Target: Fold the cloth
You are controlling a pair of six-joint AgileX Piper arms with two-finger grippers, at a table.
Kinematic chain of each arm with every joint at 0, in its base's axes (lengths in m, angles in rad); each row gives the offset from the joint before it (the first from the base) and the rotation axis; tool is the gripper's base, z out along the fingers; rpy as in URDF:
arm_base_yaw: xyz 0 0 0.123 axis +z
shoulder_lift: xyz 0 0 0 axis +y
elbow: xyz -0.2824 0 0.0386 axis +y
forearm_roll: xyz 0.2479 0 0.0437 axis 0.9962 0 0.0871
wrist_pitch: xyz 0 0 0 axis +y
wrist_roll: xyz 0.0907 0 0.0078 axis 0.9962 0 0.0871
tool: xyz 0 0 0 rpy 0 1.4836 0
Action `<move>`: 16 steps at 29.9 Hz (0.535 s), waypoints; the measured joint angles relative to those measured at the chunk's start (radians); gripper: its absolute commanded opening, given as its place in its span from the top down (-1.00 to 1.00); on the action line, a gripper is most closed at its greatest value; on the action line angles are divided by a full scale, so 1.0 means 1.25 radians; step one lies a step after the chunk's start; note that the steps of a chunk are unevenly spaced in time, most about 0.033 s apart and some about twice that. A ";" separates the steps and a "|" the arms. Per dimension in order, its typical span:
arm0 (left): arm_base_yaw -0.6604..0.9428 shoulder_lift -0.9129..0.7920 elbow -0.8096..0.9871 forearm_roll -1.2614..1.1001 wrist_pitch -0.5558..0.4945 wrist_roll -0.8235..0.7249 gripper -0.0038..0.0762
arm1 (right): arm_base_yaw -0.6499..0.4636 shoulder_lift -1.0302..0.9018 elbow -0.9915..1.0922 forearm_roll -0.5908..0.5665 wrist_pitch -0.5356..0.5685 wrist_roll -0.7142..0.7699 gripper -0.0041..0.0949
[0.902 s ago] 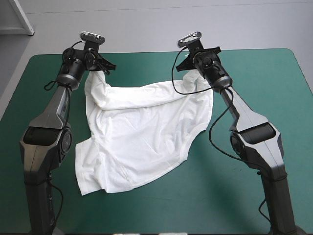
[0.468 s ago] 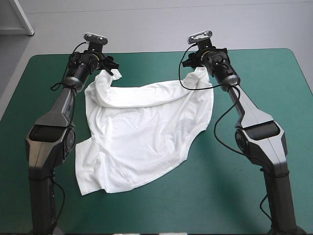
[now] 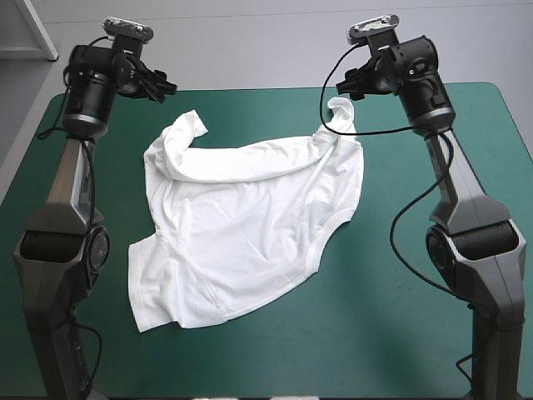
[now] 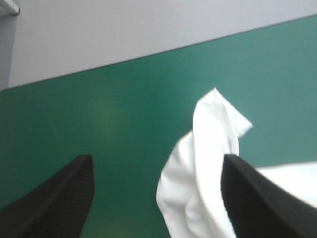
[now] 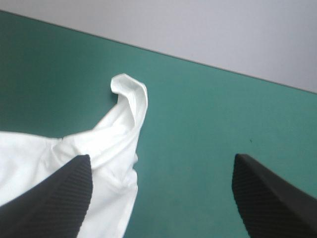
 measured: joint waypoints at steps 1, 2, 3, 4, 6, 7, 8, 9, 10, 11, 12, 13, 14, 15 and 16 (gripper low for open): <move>0.000 -0.017 -0.003 -0.006 0.040 0.000 -0.20 | 0.000 -0.015 0.000 0.000 0.027 -0.002 -0.54; 0.000 -0.032 -0.005 -0.014 0.066 0.001 -0.17 | 0.000 -0.027 0.000 0.003 0.042 -0.003 -0.51; 0.000 -0.043 -0.005 -0.024 0.079 0.001 -0.13 | 0.000 -0.039 0.001 0.011 0.051 -0.003 -0.47; 0.000 -0.056 -0.003 -0.037 0.090 0.001 -0.09 | 0.000 -0.049 0.002 0.025 0.059 -0.004 -0.43; 0.000 -0.082 0.012 -0.080 0.091 0.002 -0.06 | 0.000 -0.072 0.009 0.059 0.062 -0.004 -0.35; 0.000 -0.093 0.021 -0.100 0.091 0.003 -0.06 | 0.000 -0.087 0.020 0.080 0.063 -0.004 -0.33; 0.000 -0.112 0.038 -0.131 0.091 0.004 -0.06 | 0.000 -0.106 0.038 0.100 0.063 -0.004 -0.31; 0.000 -0.125 0.053 -0.153 0.091 0.007 -0.06 | 0.000 -0.122 0.056 0.113 0.064 -0.004 -0.29; 0.000 -0.140 0.075 -0.174 0.091 0.012 -0.06 | 0.000 -0.146 0.085 0.128 0.064 -0.004 -0.28; 0.000 -0.165 0.100 -0.202 0.091 0.021 -0.06 | 0.000 -0.172 0.119 0.140 0.064 -0.004 -0.27; 0.000 -0.182 0.130 -0.215 0.091 0.025 -0.06 | 0.000 -0.194 0.150 0.148 0.065 -0.004 -0.27; 0.000 -0.205 0.162 -0.227 0.091 0.031 -0.06 | 0.000 -0.221 0.193 0.155 0.065 -0.004 -0.27; 0.000 -0.228 0.196 -0.236 0.091 0.036 -0.06 | 0.000 -0.247 0.238 0.155 0.065 -0.007 -0.27; 0.000 -0.248 0.226 -0.240 0.091 0.039 -0.06 | 0.000 -0.273 0.285 0.155 0.065 -0.012 -0.27; 0.000 -0.273 0.266 -0.243 0.091 0.044 -0.06 | 0.000 -0.297 0.332 0.155 0.065 -0.012 -0.27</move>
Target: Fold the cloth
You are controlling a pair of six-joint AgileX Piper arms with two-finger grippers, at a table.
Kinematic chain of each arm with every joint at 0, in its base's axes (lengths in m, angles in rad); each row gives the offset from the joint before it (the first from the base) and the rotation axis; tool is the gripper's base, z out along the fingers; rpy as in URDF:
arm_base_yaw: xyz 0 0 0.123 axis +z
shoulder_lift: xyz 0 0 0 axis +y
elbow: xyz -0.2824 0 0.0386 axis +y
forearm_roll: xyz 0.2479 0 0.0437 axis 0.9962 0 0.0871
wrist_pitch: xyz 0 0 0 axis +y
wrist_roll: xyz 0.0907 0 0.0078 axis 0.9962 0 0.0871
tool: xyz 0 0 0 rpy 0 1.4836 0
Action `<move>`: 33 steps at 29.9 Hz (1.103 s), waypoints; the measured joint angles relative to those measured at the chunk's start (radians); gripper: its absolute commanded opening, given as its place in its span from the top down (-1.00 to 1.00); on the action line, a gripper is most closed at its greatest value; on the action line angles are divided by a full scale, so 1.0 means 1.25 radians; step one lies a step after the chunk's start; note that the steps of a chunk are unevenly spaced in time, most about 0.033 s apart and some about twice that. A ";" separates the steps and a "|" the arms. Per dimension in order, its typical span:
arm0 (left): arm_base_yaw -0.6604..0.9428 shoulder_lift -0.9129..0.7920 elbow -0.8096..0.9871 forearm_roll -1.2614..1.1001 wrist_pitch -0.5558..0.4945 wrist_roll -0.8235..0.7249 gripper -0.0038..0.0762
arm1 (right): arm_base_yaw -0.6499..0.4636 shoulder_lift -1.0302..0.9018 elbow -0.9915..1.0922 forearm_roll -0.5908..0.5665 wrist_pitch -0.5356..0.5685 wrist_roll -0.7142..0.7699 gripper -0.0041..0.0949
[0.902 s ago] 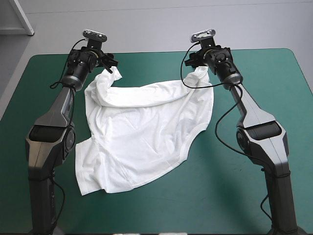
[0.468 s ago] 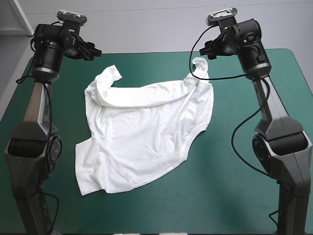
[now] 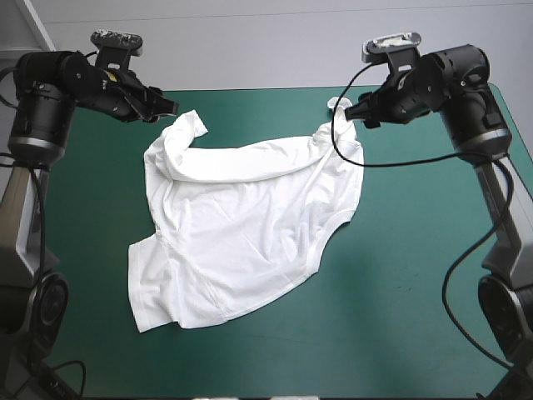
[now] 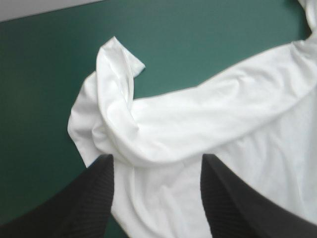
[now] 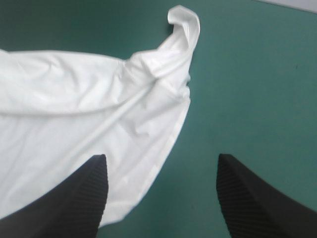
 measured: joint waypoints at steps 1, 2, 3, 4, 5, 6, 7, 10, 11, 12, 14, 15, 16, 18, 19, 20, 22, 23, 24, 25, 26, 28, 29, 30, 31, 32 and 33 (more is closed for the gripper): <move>0.000 -0.031 0.041 0.000 0.000 0.008 -0.06 | 0.000 -0.022 0.046 0.000 0.000 0.000 -0.27; 0.000 -0.052 0.076 0.000 0.000 0.013 -0.06 | 0.000 -0.038 0.082 0.000 0.000 -0.007 -0.27; 0.000 -0.077 0.121 -0.001 0.000 0.019 -0.06 | 0.000 -0.059 0.132 0.000 0.000 -0.013 -0.27; 0.000 -0.103 0.167 -0.001 0.000 0.022 -0.06 | 0.000 -0.070 0.162 0.000 0.000 -0.015 -0.27; 0.000 -0.123 0.215 -0.001 0.000 0.024 -0.06 | 0.000 -0.080 0.189 0.000 0.000 -0.017 -0.27; 0.000 -0.149 0.264 -0.001 0.000 0.027 -0.06 | 0.000 -0.091 0.223 0.000 0.000 -0.019 -0.27; 0.000 -0.174 0.314 -0.002 0.000 0.029 -0.06 | 0.000 -0.095 0.241 -0.005 0.000 -0.020 -0.27; 0.000 -0.239 0.453 -0.011 0.000 0.030 -0.06 | 0.000 -0.099 0.287 -0.011 -0.010 -0.022 -0.27; 0.000 -0.259 0.500 -0.014 0.000 0.030 -0.06 | 0.000 -0.099 0.297 -0.011 -0.021 -0.025 -0.27; 0.000 -0.278 0.537 -0.017 0.000 0.030 -0.06 | 0.000 -0.099 0.303 -0.011 -0.031 -0.028 -0.27; -0.002 -0.310 0.616 -0.021 0.000 0.030 -0.06 | 0.000 -0.099 0.311 -0.011 -0.054 -0.032 -0.27; -0.006 -0.321 0.652 -0.021 0.000 0.030 -0.06 | 0.000 -0.099 0.311 -0.011 -0.064 -0.033 -0.27; -0.012 -0.333 0.684 -0.021 0.000 0.030 -0.06 | 0.000 -0.099 0.311 -0.011 -0.075 -0.034 -0.27; -0.034 -0.351 0.737 -0.022 -0.002 0.025 -0.06 | 0.000 -0.099 0.312 -0.011 -0.090 -0.035 -0.27; -0.048 -0.358 0.765 -0.024 -0.004 0.020 -0.06 | 0.000 -0.098 0.312 -0.011 -0.094 -0.036 -0.27; -0.066 -0.362 0.791 -0.026 -0.012 0.015 -0.06 | 0.000 -0.098 0.312 -0.011 -0.097 -0.037 -0.27; -0.103 -0.365 0.836 -0.027 -0.032 -0.003 -0.06 | 0.000 -0.096 0.313 -0.011 -0.099 -0.037 -0.27; -0.124 -0.365 0.859 -0.027 -0.047 -0.010 -0.06 | 0.000 -0.093 0.313 -0.011 -0.100 -0.037 -0.27; -0.141 -0.365 0.877 -0.027 -0.061 -0.015 -0.06 | 0.000 -0.090 0.313 -0.011 -0.100 -0.037 -0.27; -0.165 -0.365 0.901 -0.027 -0.085 -0.029 -0.06 | 0.000 -0.088 0.313 -0.011 -0.100 -0.037 -0.27; -0.181 -0.365 0.915 -0.027 -0.103 -0.038 -0.06 | 0.000 -0.084 0.313 -0.011 -0.100 -0.037 -0.26; -0.212 -0.365 0.947 -0.027 -0.147 -0.052 -0.06 | 0.000 -0.079 0.313 -0.011 -0.101 -0.037 -0.26; -0.226 -0.365 0.962 -0.027 -0.170 -0.059 -0.06 | 0.000 -0.078 0.313 -0.011 -0.101 -0.037 -0.26; -0.237 -0.365 0.974 -0.027 -0.192 -0.066 -0.06 | 0.000 -0.077 0.313 -0.011 -0.102 -0.037 -0.26; -0.245 -0.365 0.988 -0.027 -0.211 -0.072 -0.06 | 0.000 -0.077 0.313 -0.011 -0.102 -0.037 -0.26; -0.249 -0.365 1.002 -0.027 -0.225 -0.078 -0.06 | 0.000 -0.076 0.313 -0.011 -0.102 -0.037 -0.26; -0.251 -0.364 1.012 -0.027 -0.234 -0.080 -0.06 | 0.000 -0.076 0.313 -0.011 -0.102 -0.037 -0.26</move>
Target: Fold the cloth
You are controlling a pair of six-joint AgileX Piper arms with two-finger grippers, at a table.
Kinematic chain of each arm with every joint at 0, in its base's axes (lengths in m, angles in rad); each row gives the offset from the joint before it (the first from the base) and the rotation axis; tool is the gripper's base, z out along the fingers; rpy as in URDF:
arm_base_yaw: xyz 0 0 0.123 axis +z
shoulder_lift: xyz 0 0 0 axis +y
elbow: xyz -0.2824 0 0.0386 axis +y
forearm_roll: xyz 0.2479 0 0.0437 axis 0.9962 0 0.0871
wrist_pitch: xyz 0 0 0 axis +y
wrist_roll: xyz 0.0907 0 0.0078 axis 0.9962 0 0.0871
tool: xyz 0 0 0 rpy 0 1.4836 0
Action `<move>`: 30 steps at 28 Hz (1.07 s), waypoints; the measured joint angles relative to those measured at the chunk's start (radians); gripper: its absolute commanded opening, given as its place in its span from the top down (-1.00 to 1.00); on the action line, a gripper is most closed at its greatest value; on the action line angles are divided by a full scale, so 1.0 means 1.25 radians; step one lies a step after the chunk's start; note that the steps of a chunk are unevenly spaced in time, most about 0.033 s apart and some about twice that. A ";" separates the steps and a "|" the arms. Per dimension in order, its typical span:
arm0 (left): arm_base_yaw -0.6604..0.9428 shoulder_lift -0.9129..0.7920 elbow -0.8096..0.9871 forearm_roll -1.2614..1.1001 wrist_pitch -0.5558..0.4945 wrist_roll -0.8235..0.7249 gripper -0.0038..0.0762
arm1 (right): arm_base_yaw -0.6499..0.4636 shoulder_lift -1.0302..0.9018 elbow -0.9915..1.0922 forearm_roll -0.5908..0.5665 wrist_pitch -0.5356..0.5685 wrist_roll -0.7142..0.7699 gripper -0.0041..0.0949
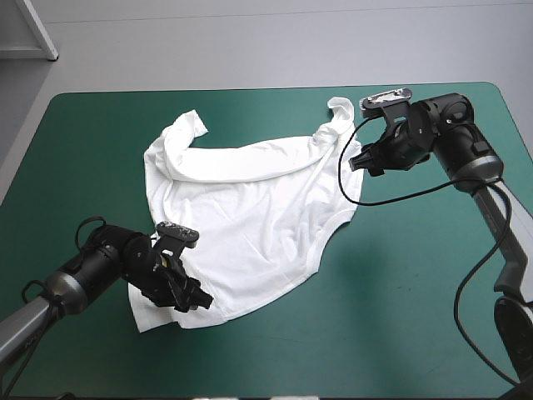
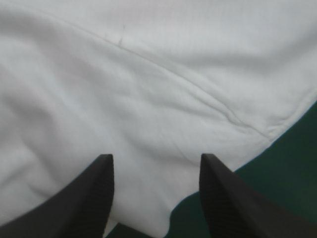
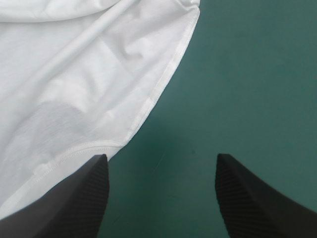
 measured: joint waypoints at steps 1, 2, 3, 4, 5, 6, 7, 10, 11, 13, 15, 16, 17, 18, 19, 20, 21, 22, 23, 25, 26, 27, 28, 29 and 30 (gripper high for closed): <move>-0.001 0.002 0.012 0.000 -0.008 -0.002 -0.06 | 0.000 0.000 0.000 0.000 0.000 0.000 -0.26; -0.002 0.005 0.025 0.000 -0.012 -0.004 -0.06 | 0.000 0.000 0.000 0.000 0.000 0.000 -0.25; -0.002 0.007 0.036 0.000 -0.015 -0.006 -0.06 | 0.000 0.000 0.000 0.000 0.000 0.000 -0.25; -0.002 0.008 0.048 0.000 -0.020 -0.006 -0.06 | 0.000 0.000 0.000 0.000 0.001 0.000 -0.25; -0.002 0.008 0.060 0.000 -0.026 -0.006 -0.06 | 0.000 0.000 0.000 0.000 0.001 0.000 -0.25; -0.002 0.008 0.072 0.000 -0.033 -0.006 -0.06 | 0.000 0.000 0.000 0.000 0.001 0.000 -0.25; -0.002 0.008 0.081 0.000 -0.039 -0.006 -0.06 | 0.000 0.000 0.000 0.000 0.002 0.000 -0.25; -0.002 -0.002 0.103 -0.003 -0.066 -0.007 -0.01 | 0.000 0.001 0.000 0.000 0.002 0.000 -0.25; -0.002 -0.005 0.108 -0.003 -0.070 -0.007 0.07 | 0.000 0.002 0.000 0.000 0.002 0.000 -0.25; -0.002 -0.010 0.118 -0.003 -0.079 -0.007 0.27 | 0.000 0.005 0.000 0.000 -0.002 0.000 -0.25; -0.002 -0.013 0.125 0.005 -0.087 -0.007 0.52 | 0.000 0.012 0.000 0.000 -0.007 0.000 -0.25; -0.002 -0.014 0.128 0.010 -0.090 -0.007 0.68 | 0.000 0.018 0.000 0.000 -0.011 0.000 -0.25; -0.002 -0.016 0.132 0.019 -0.095 -0.007 0.79 | 0.000 0.023 0.000 0.000 -0.013 0.000 -0.25; -0.002 -0.017 0.135 0.023 -0.099 -0.006 0.86 | 0.000 0.029 0.000 0.000 -0.016 0.000 -0.25; -0.002 -0.019 0.137 0.025 -0.104 -0.006 0.85 | 0.000 0.036 0.000 0.000 -0.019 0.000 -0.25; 0.000 -0.022 0.143 0.026 -0.112 -0.005 0.85 | 0.000 0.042 0.000 0.000 -0.021 0.000 -0.25; 0.000 -0.023 0.148 0.016 -0.129 -0.004 0.85 | 0.000 0.046 0.000 0.000 -0.022 0.000 -0.25; 0.000 -0.024 0.150 0.012 -0.137 -0.003 0.85 | 0.000 0.050 0.000 0.000 -0.022 -0.001 -0.25; 0.000 -0.025 0.153 0.009 -0.142 -0.003 0.85 | 0.000 0.053 0.000 0.000 -0.023 -0.001 -0.25; 0.000 -0.026 0.147 0.008 -0.140 -0.004 0.85 | 0.000 0.058 0.000 -0.001 -0.028 -0.001 -0.25; 0.000 -0.026 0.137 0.008 -0.134 -0.004 0.86 | 0.000 0.059 0.000 -0.001 -0.030 -0.001 -0.25; -0.001 -0.024 0.109 0.007 -0.098 -0.005 0.86 | 0.000 0.063 0.000 0.000 -0.031 -0.001 -0.25; -0.002 -0.024 0.093 0.008 -0.069 -0.006 0.86 | 0.000 0.066 0.000 0.000 -0.033 -0.001 -0.25; -0.003 -0.030 0.067 0.012 -0.041 -0.006 0.86 | 0.000 0.069 0.000 0.000 -0.033 -0.001 -0.25; -0.003 -0.040 0.037 0.019 -0.018 -0.007 0.85 | 0.000 0.072 0.000 -0.001 -0.034 -0.001 -0.25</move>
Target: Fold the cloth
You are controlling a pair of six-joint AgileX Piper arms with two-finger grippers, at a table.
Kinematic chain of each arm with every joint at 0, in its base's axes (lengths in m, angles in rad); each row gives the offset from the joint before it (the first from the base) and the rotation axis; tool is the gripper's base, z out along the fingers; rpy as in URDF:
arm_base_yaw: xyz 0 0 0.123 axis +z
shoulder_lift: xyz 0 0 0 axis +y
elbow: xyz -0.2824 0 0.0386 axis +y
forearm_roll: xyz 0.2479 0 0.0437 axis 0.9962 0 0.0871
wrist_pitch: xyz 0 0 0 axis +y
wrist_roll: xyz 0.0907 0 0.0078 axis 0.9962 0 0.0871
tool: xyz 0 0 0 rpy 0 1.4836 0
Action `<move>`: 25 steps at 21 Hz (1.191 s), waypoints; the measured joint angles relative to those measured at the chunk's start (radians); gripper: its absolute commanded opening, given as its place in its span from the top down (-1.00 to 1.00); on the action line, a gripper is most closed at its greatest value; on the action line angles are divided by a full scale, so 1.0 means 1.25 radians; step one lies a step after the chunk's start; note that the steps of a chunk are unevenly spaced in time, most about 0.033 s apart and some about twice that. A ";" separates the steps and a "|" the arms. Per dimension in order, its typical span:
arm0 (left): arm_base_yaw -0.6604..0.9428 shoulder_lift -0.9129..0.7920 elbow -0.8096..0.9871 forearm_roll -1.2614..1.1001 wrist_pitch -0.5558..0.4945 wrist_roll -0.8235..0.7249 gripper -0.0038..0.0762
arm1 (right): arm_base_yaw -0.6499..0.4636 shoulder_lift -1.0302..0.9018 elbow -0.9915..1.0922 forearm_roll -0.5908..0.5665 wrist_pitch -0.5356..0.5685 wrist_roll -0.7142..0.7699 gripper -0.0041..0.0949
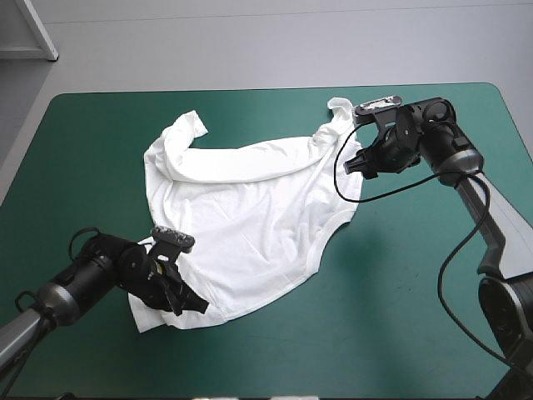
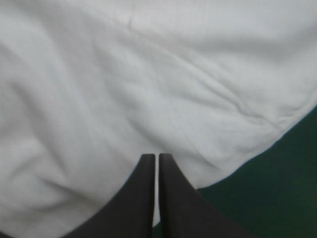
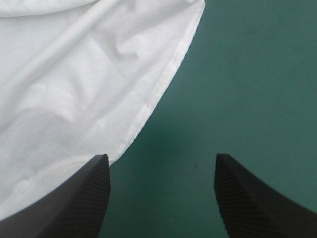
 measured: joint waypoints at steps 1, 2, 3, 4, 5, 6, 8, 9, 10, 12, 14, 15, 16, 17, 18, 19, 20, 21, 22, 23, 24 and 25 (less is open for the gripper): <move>0.000 -0.009 -0.024 0.005 0.015 0.000 0.86 | 0.000 0.002 0.000 0.000 -0.002 0.000 -0.25; 0.000 -0.021 -0.052 0.009 0.033 0.000 0.86 | 0.000 0.005 0.001 0.000 -0.005 0.000 -0.25; 0.000 -0.034 -0.077 0.015 0.049 0.000 0.86 | 0.000 0.007 0.003 0.000 -0.009 0.000 -0.25; 0.000 -0.054 -0.116 0.023 0.070 0.000 0.86 | 0.000 0.008 0.005 0.001 -0.012 -0.001 -0.25; 0.000 -0.062 -0.130 0.024 0.073 0.000 0.85 | 0.000 0.008 0.005 0.001 -0.013 -0.002 -0.25; 0.000 -0.069 -0.146 0.026 0.068 0.000 0.84 | 0.000 0.008 0.006 0.001 -0.014 -0.003 -0.25; 0.000 -0.070 -0.158 0.032 0.063 -0.001 0.59 | 0.000 0.008 0.008 0.001 -0.013 -0.012 -0.25; 0.000 -0.069 -0.159 0.035 0.074 -0.002 0.28 | 0.000 0.008 0.008 0.001 -0.012 -0.015 -0.25; 0.000 -0.068 -0.159 0.042 0.106 -0.002 0.04 | 0.000 0.008 0.008 0.001 -0.012 -0.019 -0.25; 0.000 -0.067 -0.159 0.052 0.173 -0.002 -0.73 | 0.000 0.008 0.008 0.001 -0.013 -0.021 -0.25; 0.000 -0.067 -0.159 0.077 0.225 -0.002 -0.86 | 0.000 0.008 0.008 0.003 -0.013 -0.021 -0.25; 0.000 -0.066 -0.159 0.102 0.231 -0.003 -0.84 | 0.000 0.008 0.008 0.003 -0.013 -0.021 -0.25; 0.000 -0.066 -0.159 0.120 0.234 -0.008 -0.81 | 0.000 0.008 0.008 0.003 -0.013 -0.023 -0.25; 0.000 -0.066 -0.156 0.139 0.235 -0.011 -0.78 | 0.000 0.008 0.008 0.003 -0.013 -0.025 -0.25; 0.000 -0.066 -0.144 0.148 0.235 -0.013 -0.74 | 0.000 0.008 0.008 0.004 -0.010 -0.026 -0.25; 0.000 -0.066 -0.126 0.149 0.234 -0.015 -0.72 | 0.000 0.008 0.009 0.004 -0.008 -0.026 -0.25; 0.000 -0.066 -0.101 0.150 0.234 -0.021 -0.71 | 0.000 0.008 0.009 0.004 -0.008 -0.026 -0.25; 0.000 -0.066 -0.075 0.150 0.234 -0.028 -0.71 | 0.000 0.008 0.009 0.004 -0.007 -0.026 -0.25; 0.000 -0.066 -0.040 0.150 0.234 -0.037 -0.71 | 0.000 0.008 0.009 0.004 -0.007 -0.026 -0.25; 0.000 -0.066 -0.028 0.150 0.231 -0.039 -0.71 | 0.000 0.008 0.009 0.005 -0.007 -0.026 -0.25; 0.000 -0.066 -0.012 0.150 0.222 -0.045 -0.71 | 0.000 0.008 0.009 0.006 -0.007 -0.026 -0.25; 0.000 -0.066 0.002 0.150 0.209 -0.052 -0.71 | 0.000 0.008 0.009 0.006 -0.007 -0.026 -0.25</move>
